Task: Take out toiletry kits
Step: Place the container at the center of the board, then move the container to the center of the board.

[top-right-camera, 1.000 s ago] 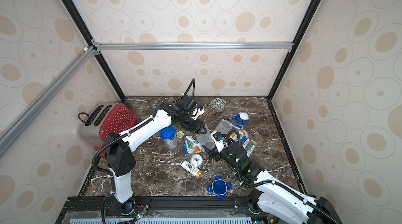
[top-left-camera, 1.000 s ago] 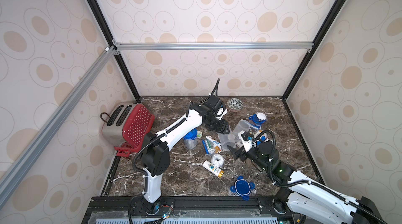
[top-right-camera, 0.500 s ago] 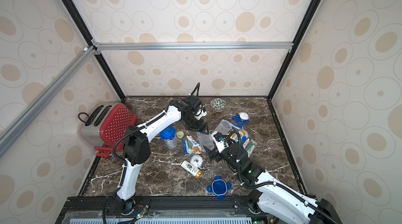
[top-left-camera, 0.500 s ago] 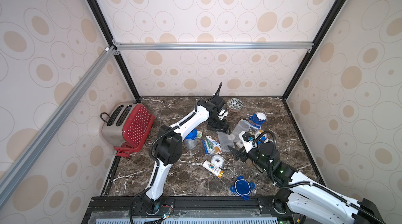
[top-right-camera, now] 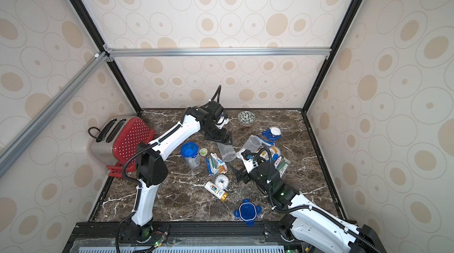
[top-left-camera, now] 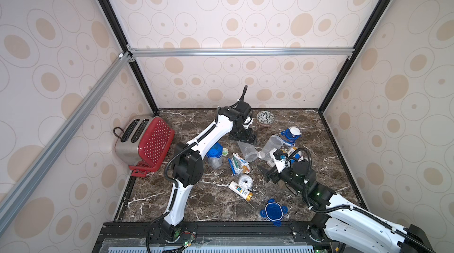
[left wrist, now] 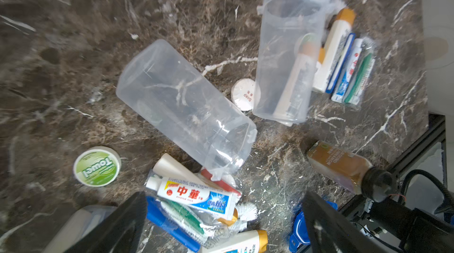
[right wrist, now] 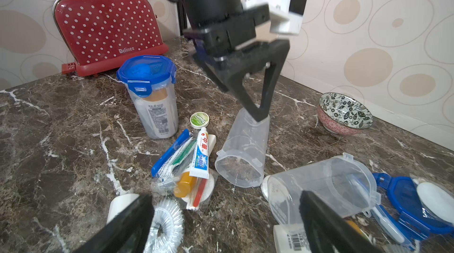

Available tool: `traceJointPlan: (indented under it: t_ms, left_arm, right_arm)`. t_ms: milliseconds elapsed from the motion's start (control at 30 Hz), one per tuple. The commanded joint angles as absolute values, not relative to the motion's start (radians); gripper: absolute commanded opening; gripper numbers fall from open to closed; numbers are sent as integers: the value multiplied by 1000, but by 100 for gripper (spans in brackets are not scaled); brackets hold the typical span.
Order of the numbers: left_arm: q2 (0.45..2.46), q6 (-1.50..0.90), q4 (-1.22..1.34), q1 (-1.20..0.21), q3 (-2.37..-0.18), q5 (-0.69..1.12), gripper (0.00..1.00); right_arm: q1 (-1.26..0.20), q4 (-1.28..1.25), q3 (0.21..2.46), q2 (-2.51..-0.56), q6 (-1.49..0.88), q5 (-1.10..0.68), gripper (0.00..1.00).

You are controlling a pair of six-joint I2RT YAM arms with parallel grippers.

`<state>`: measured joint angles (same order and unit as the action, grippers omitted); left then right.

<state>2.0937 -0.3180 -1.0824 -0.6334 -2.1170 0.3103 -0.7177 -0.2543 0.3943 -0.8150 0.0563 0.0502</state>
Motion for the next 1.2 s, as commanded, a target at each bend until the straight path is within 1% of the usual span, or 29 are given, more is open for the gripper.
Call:
traceJointPlan:
  t_ms: [0, 133, 233, 333, 500, 600, 667, 767, 833, 967, 1067, 1167]
  left_arm:
    - [1866, -299, -1034, -628, -2058, 189, 99]
    - [1625, -324, -951, -599, -1838, 99, 99]
    - [1439, -360, -899, -527, -1636, 79, 99]
    - [1278, -397, -853, -417, -1450, 87, 99]
    - [1104, -463, -833, -275, -1228, 89, 99]
    - [1017, -462, -865, -236, -1167, 11, 99]
    - [952, -459, -886, -212, -1143, -59, 99]
    - [864, -451, -900, -197, -1108, -114, 99]
    - [820, -446, -901, -196, -1083, -119, 99]
    - [765, -433, -901, -195, -1034, -92, 99]
    - [738, -431, -889, -195, -996, -47, 99]
    - [713, -433, -877, -196, -964, -23, 99]
  right_arm:
    - [-716, -257, 398, -830, 37, -13, 96]
    - [-718, -249, 444, -895, 25, -181, 94]
    - [-721, -249, 511, -995, -16, -250, 92]
    - [-750, -245, 616, -1132, -34, -259, 91]
    - [-841, -166, 875, -1400, -62, -176, 91]
    - [-872, -105, 1039, -1535, -95, -169, 91]
    - [-889, -11, 1162, -1617, -93, -150, 92]
    - [-890, 114, 1336, -1728, -12, -186, 94]
    - [-890, 149, 1394, -1778, 68, -185, 97]
    - [-879, 283, 1515, -1857, 299, -286, 100]
    - [-853, 320, 1562, -1897, 405, -340, 100]
    - [-818, 297, 1585, -1924, 453, -403, 100]
